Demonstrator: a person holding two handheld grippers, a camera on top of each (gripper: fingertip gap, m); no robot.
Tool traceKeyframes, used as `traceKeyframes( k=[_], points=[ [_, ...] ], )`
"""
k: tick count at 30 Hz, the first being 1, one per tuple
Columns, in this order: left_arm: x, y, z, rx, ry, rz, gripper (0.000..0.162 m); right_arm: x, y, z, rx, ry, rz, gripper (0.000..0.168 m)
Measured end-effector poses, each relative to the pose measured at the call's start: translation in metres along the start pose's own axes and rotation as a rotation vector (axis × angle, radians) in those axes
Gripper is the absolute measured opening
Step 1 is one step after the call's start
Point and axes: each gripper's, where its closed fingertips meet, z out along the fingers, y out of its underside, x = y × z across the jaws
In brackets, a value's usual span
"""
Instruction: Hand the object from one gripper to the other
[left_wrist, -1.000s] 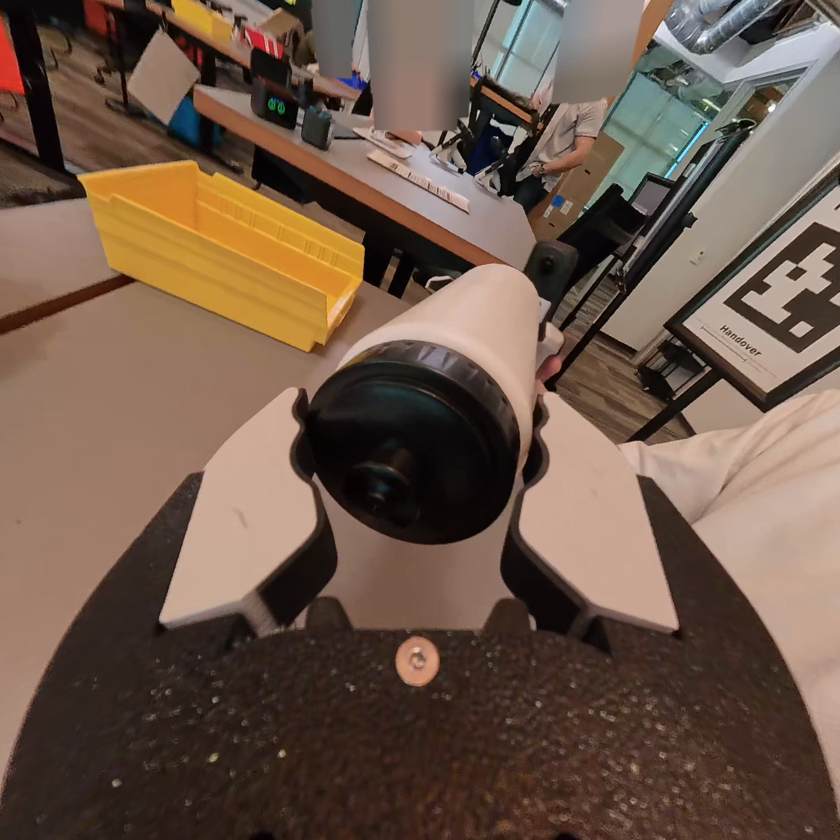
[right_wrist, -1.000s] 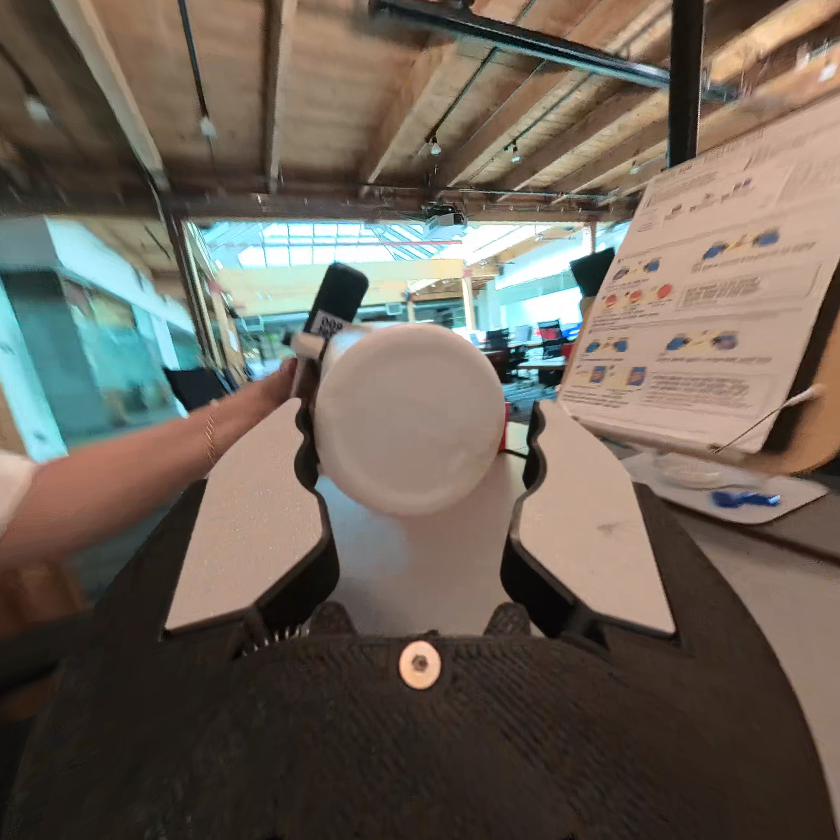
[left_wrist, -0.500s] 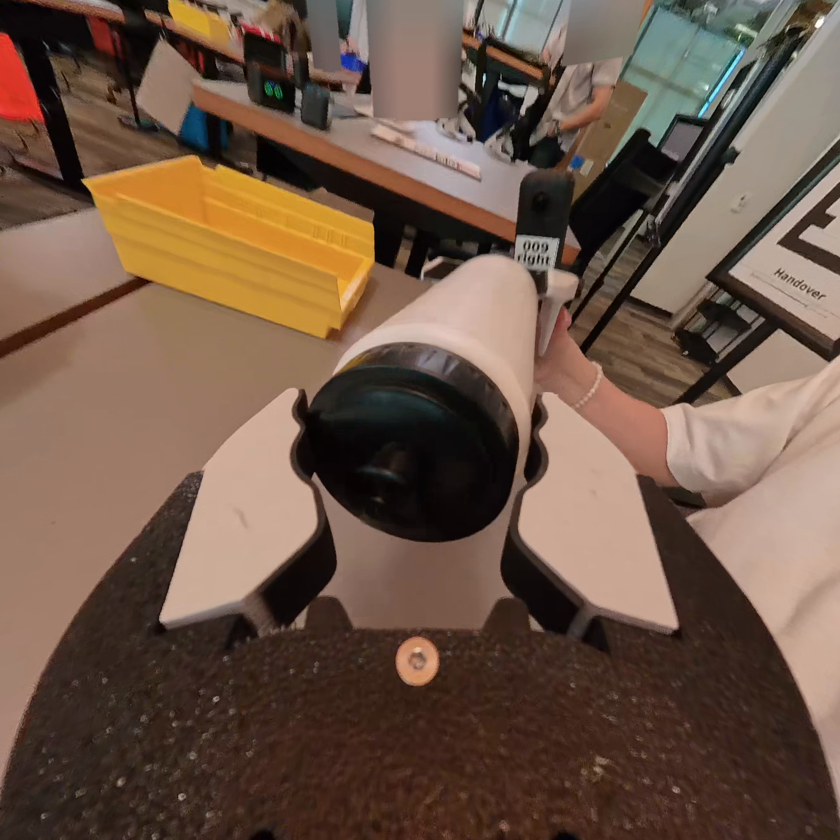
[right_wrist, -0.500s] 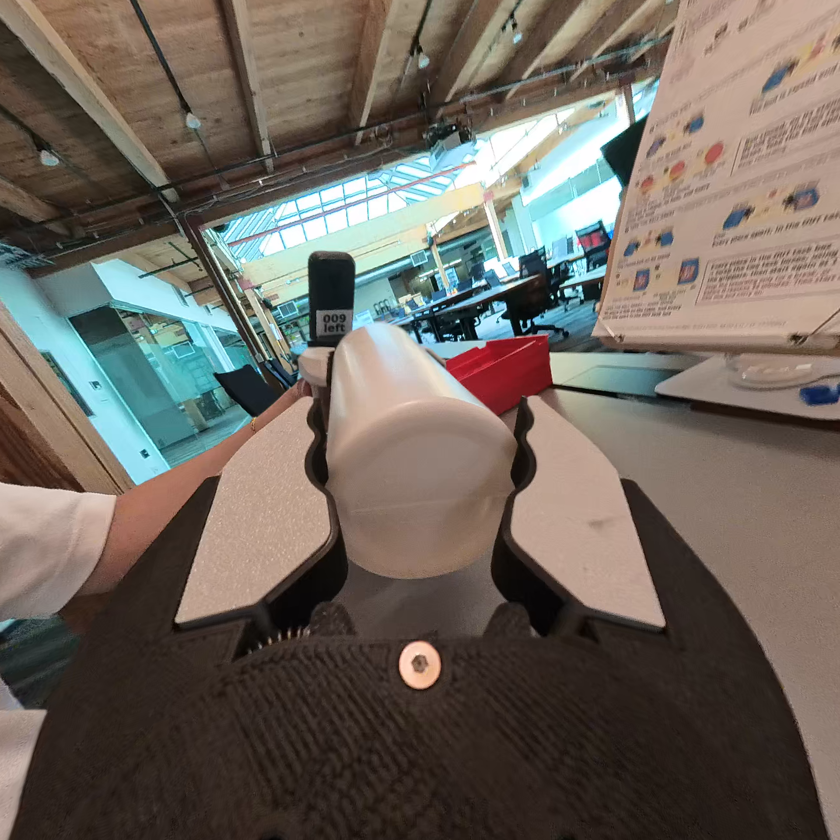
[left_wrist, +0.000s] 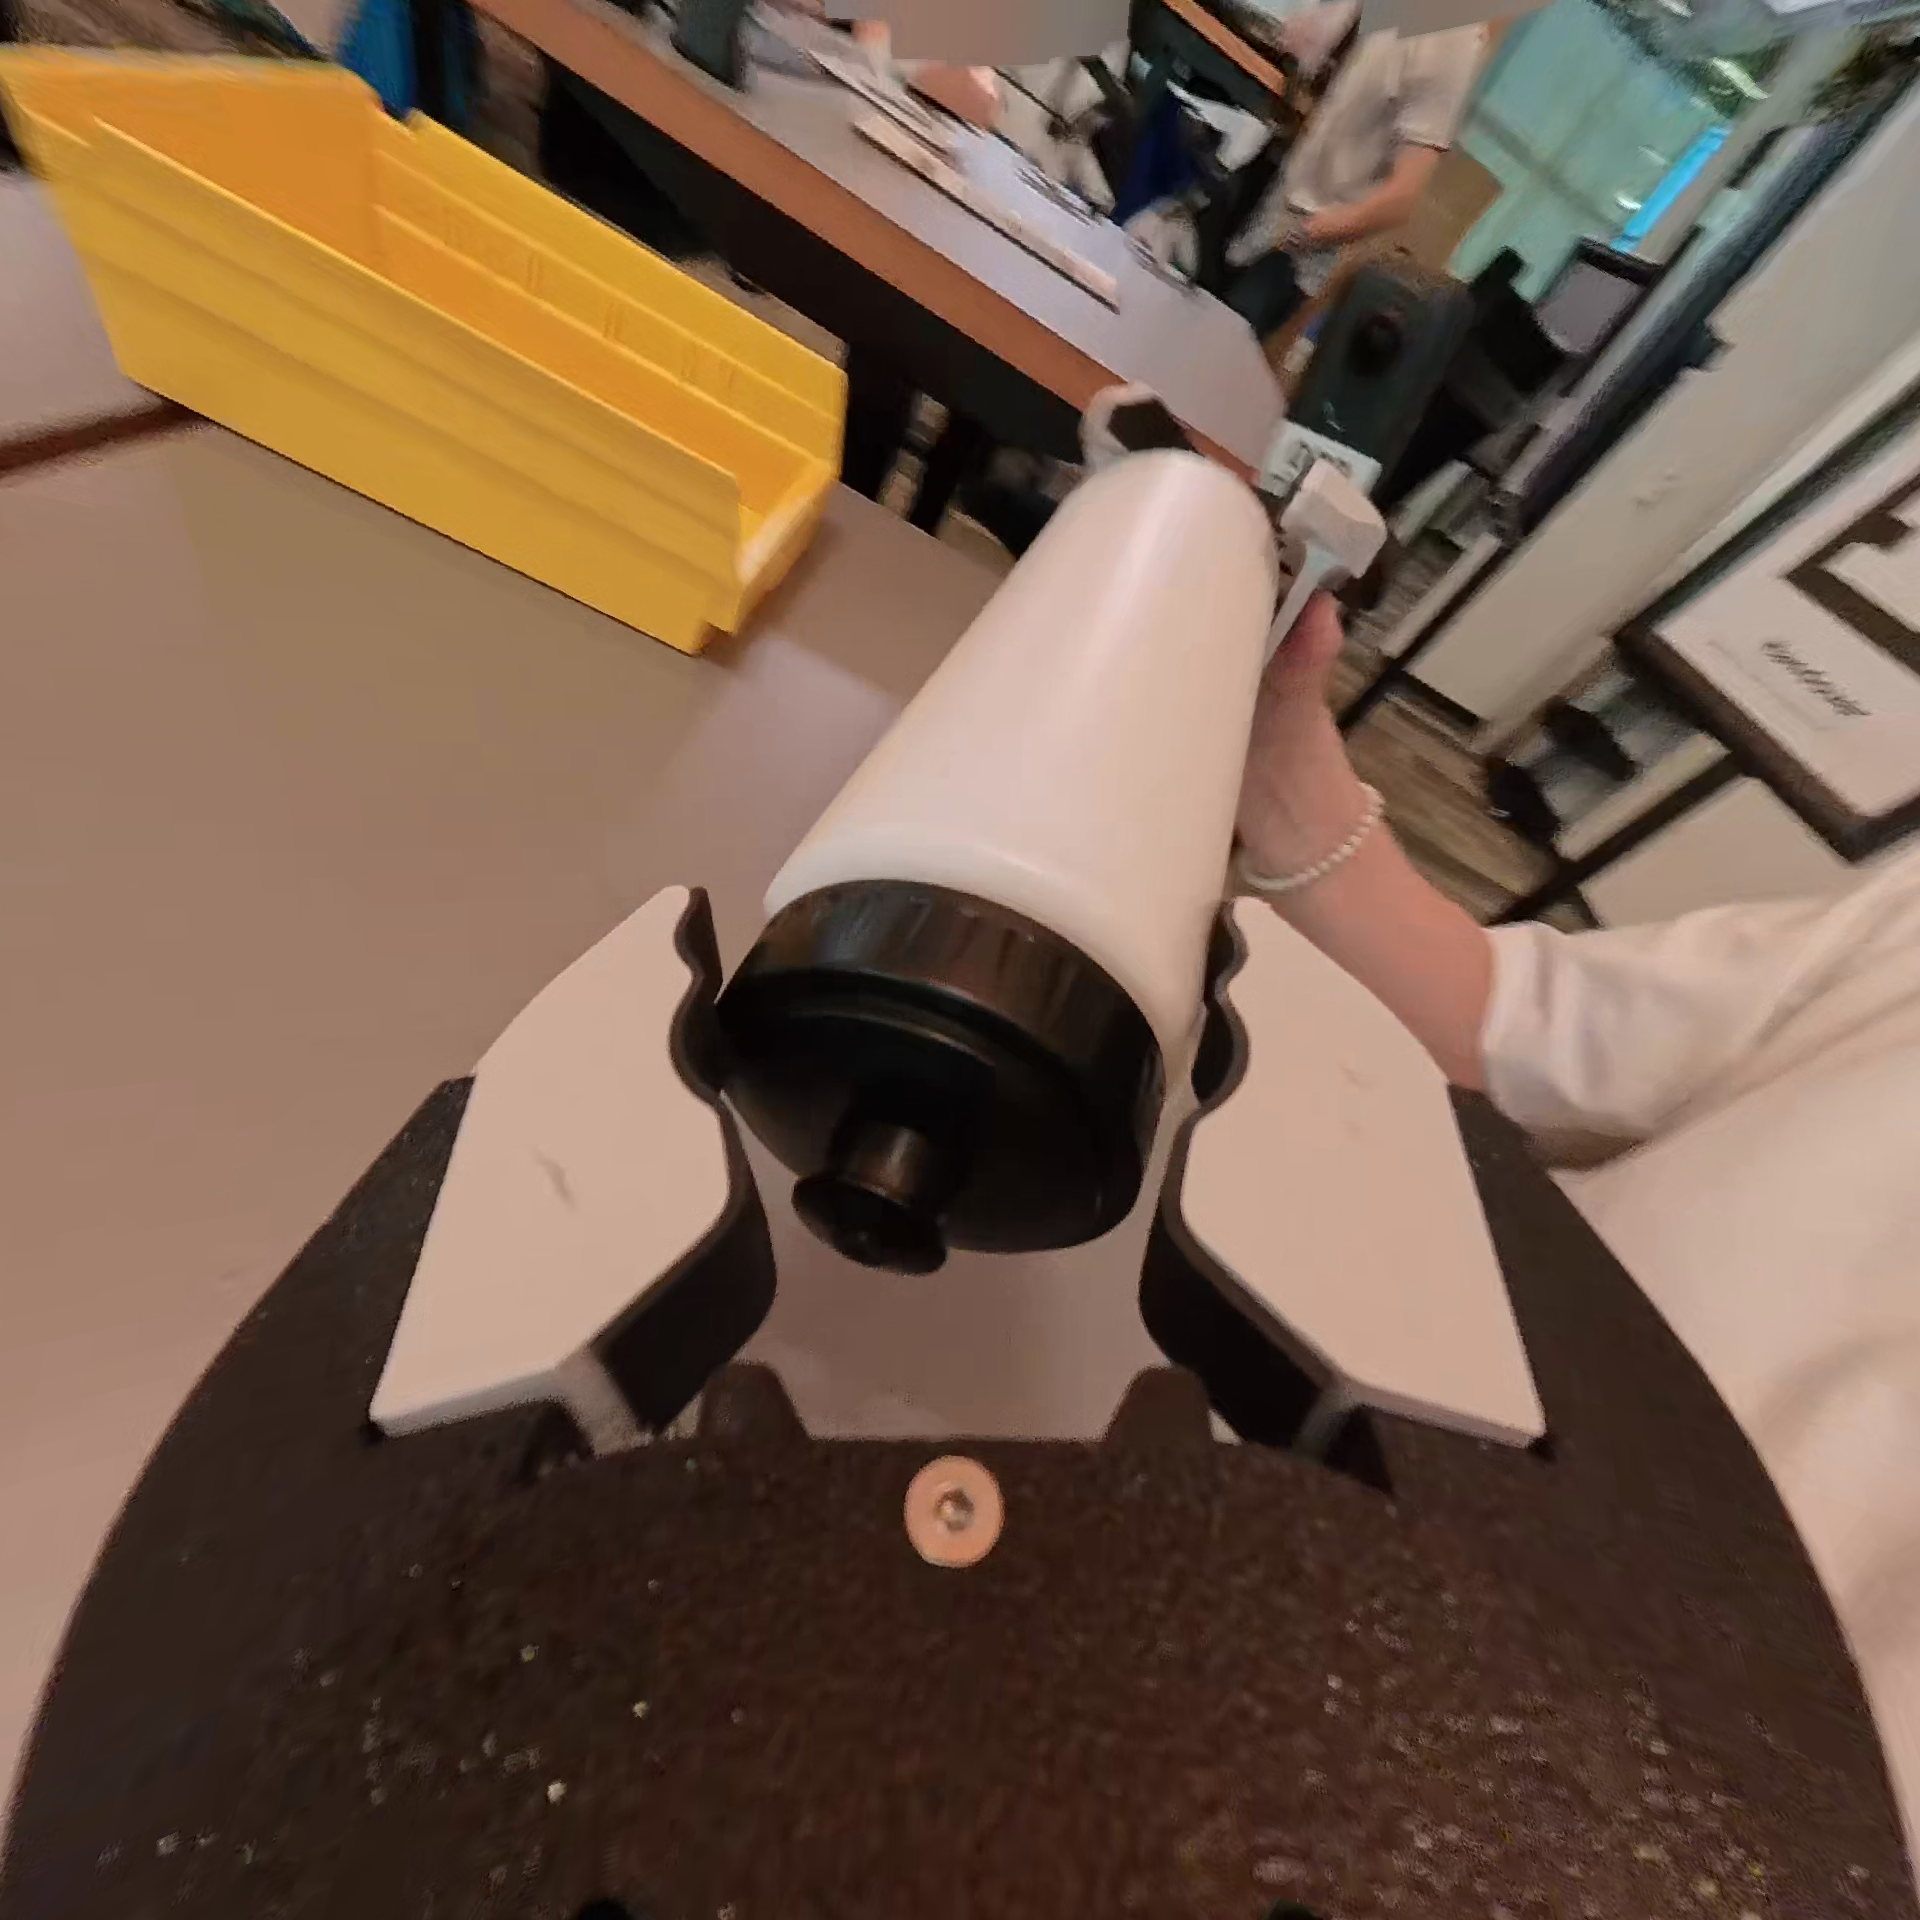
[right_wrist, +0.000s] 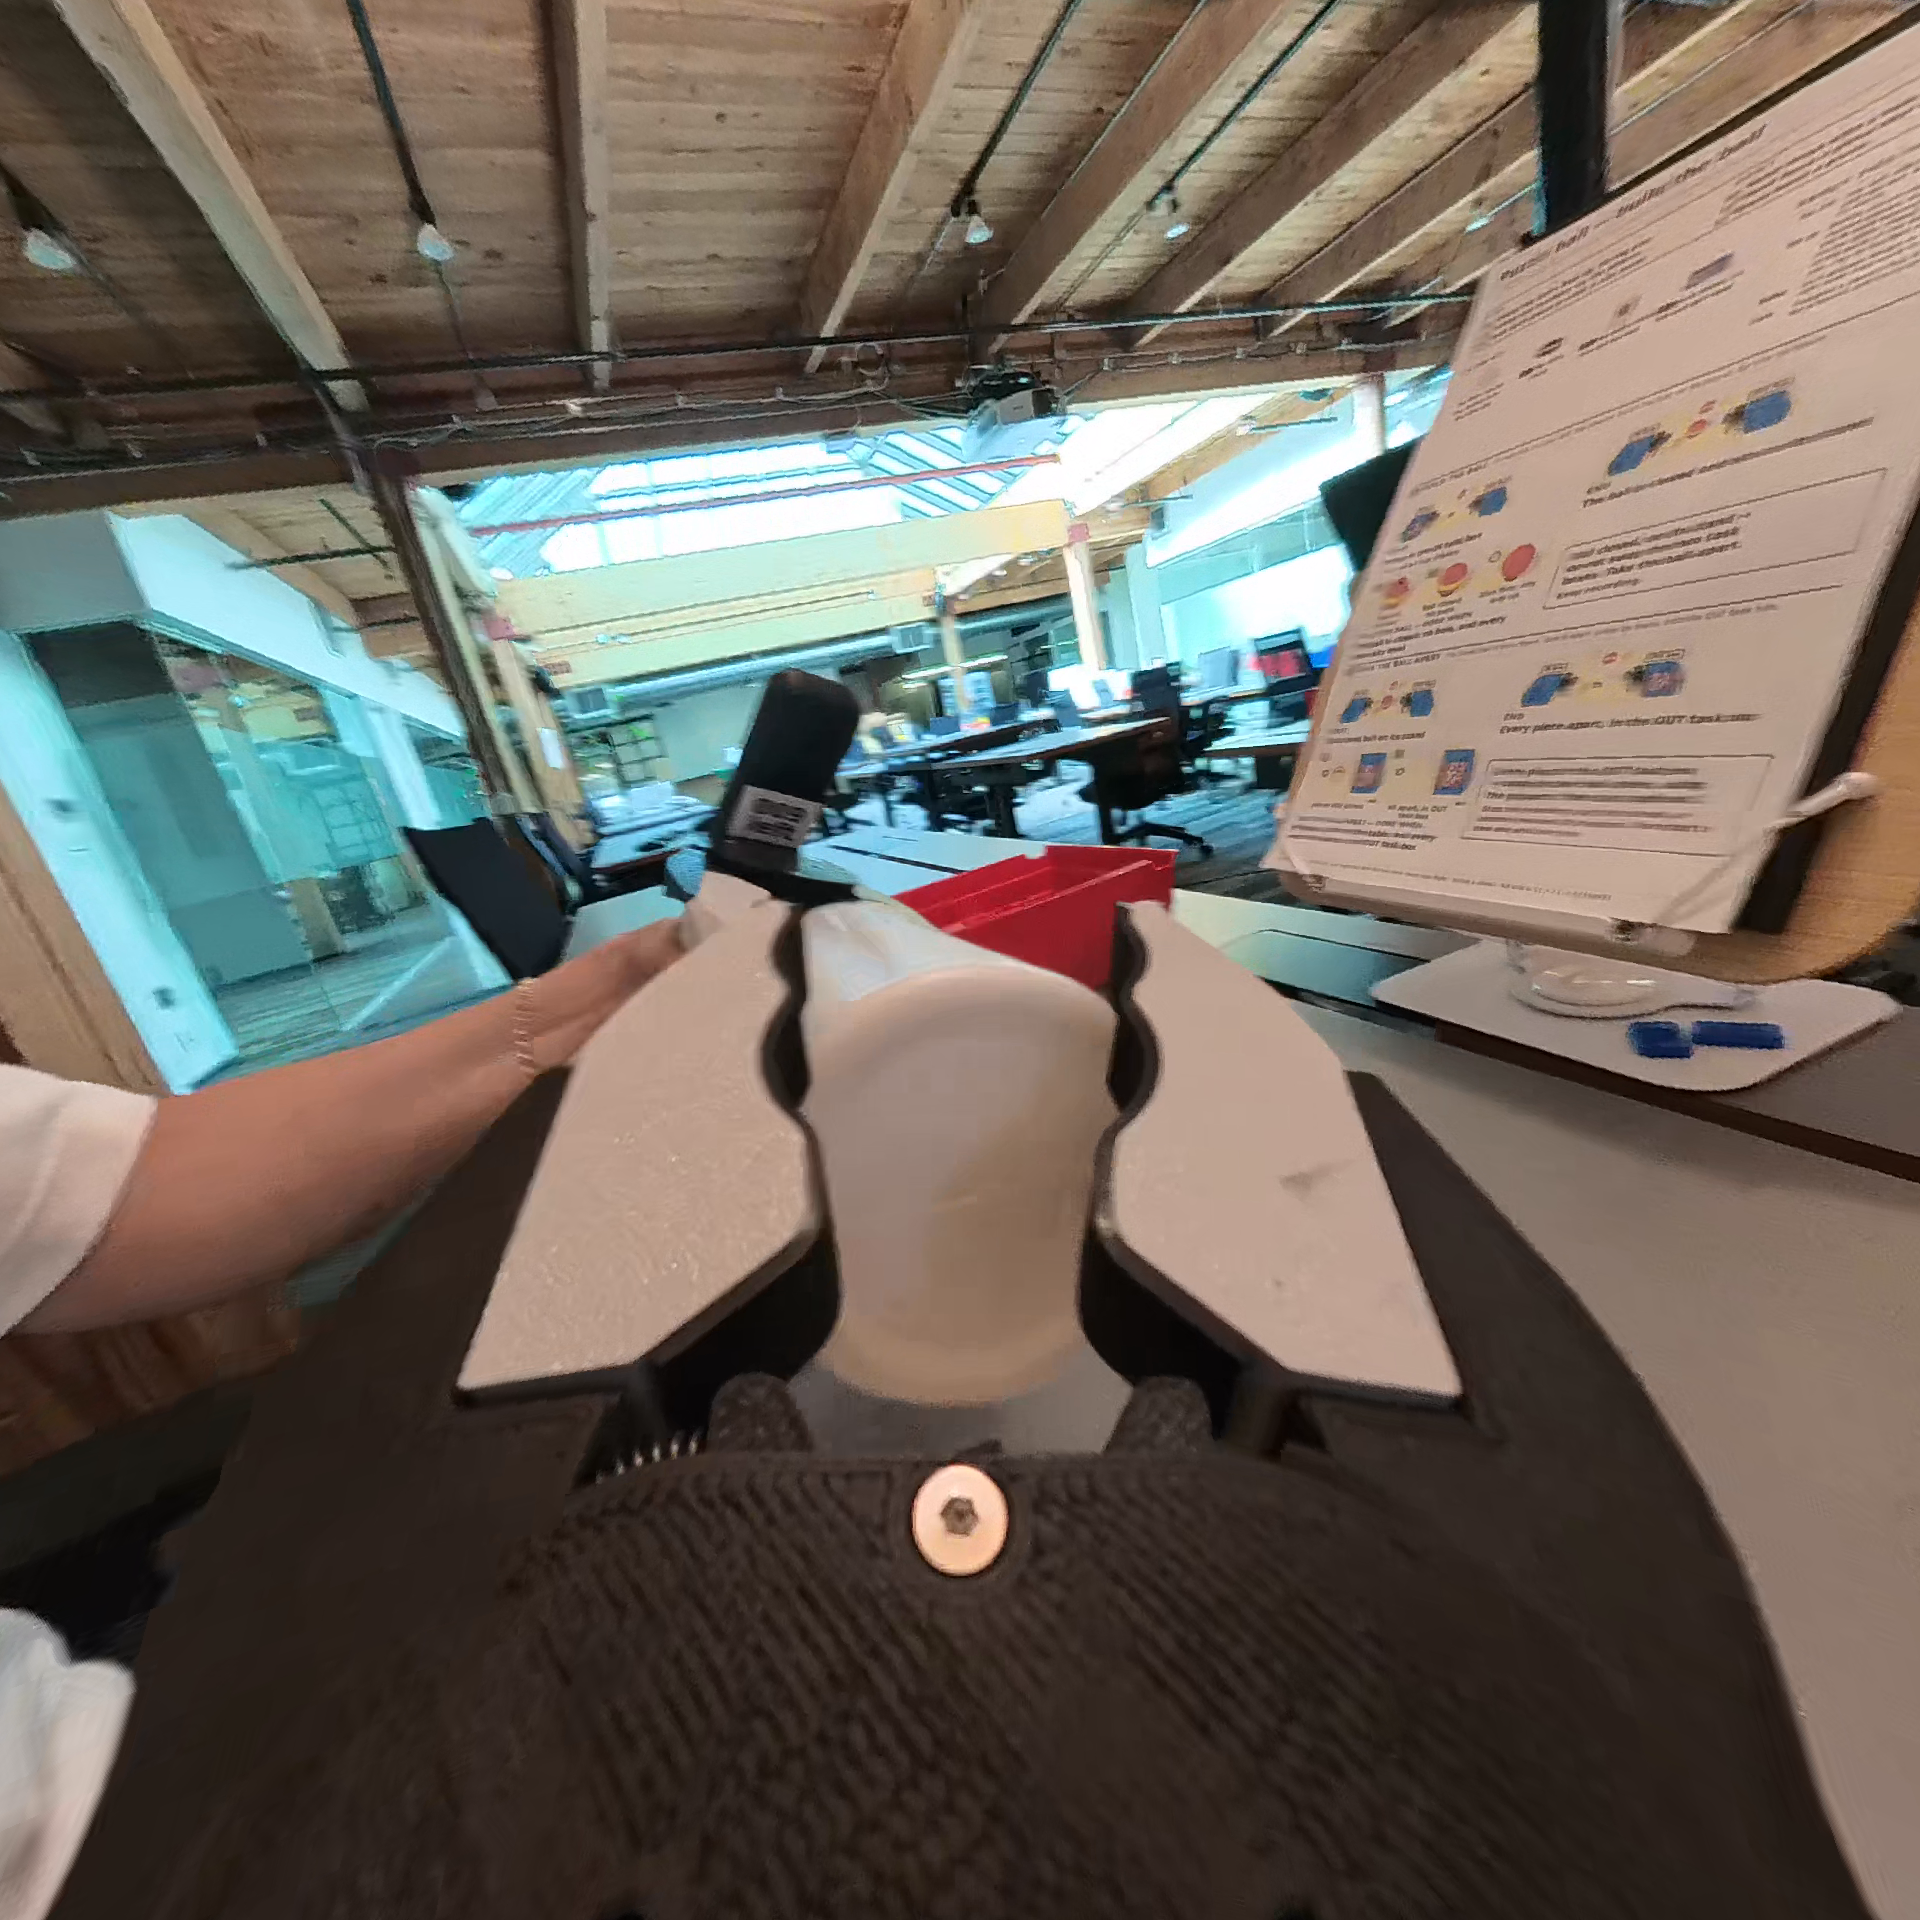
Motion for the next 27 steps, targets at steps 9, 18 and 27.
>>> traceKeyframes(
  k=[9, 18, 27],
  points=[
    [0.001, -0.036, -0.017, -0.05, -0.24, 0.278, 0.087, 0.036, 0.017, -0.009, 0.032, 0.076, 0.242, 0.083],
    [0.028, -0.08, -0.026, -0.064, -0.24, 0.445, 0.086, 0.024, 0.081, 0.008, -0.115, -0.173, 0.861, 0.094],
    [0.053, -0.104, -0.019, 0.081, -0.12, 0.539, 0.086, -0.019, 0.036, 0.026, 0.209, -0.618, 1.22, 0.103]
  ],
)
